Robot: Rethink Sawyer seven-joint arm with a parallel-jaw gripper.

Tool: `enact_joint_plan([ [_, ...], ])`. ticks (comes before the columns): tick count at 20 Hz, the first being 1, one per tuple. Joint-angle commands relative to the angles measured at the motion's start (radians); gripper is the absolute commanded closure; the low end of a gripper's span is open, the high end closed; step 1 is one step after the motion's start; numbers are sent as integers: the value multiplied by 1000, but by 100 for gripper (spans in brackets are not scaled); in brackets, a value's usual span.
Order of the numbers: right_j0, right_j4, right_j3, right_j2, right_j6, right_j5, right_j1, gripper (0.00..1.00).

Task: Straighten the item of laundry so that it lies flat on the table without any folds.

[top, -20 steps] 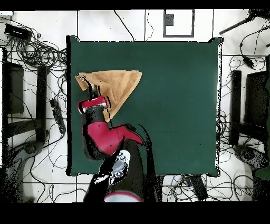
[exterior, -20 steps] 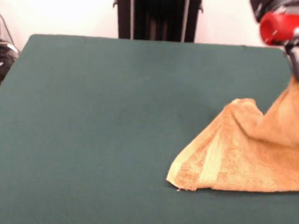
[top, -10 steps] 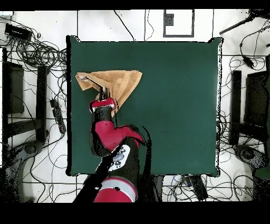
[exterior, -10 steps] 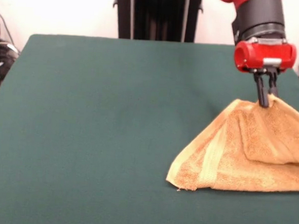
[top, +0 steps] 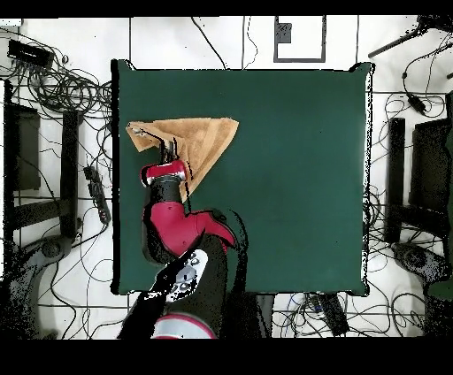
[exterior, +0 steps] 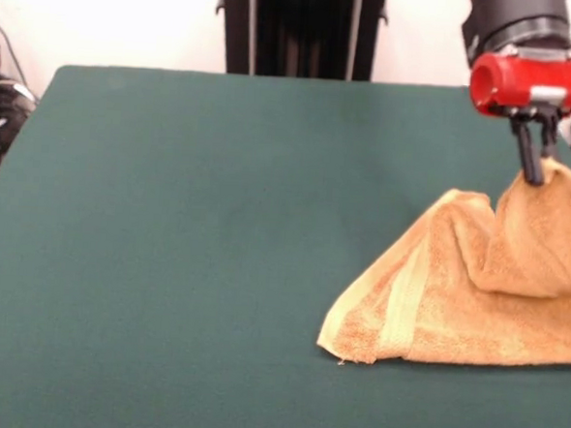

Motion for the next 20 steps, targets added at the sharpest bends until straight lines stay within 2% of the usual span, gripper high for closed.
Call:
enact_joint_plan([
  [1, 75, 68, 64, -8, 66, 171, -43, 100],
  [4, 126, 105, 86, -38, 58, 198, -35, 100],
  [8, 194, 210, 53, -79, 64, 251, 45, 100],
  [12, 218, 281, 6, -98, 65, 306, 137, 100],
  [14, 220, 315, -2, -99, 77, 333, 156, 100],
  [16, 223, 343, -9, -102, 83, 388, 161, 100],
  [20, 285, 424, -37, -169, 66, 544, 191, 100],
])
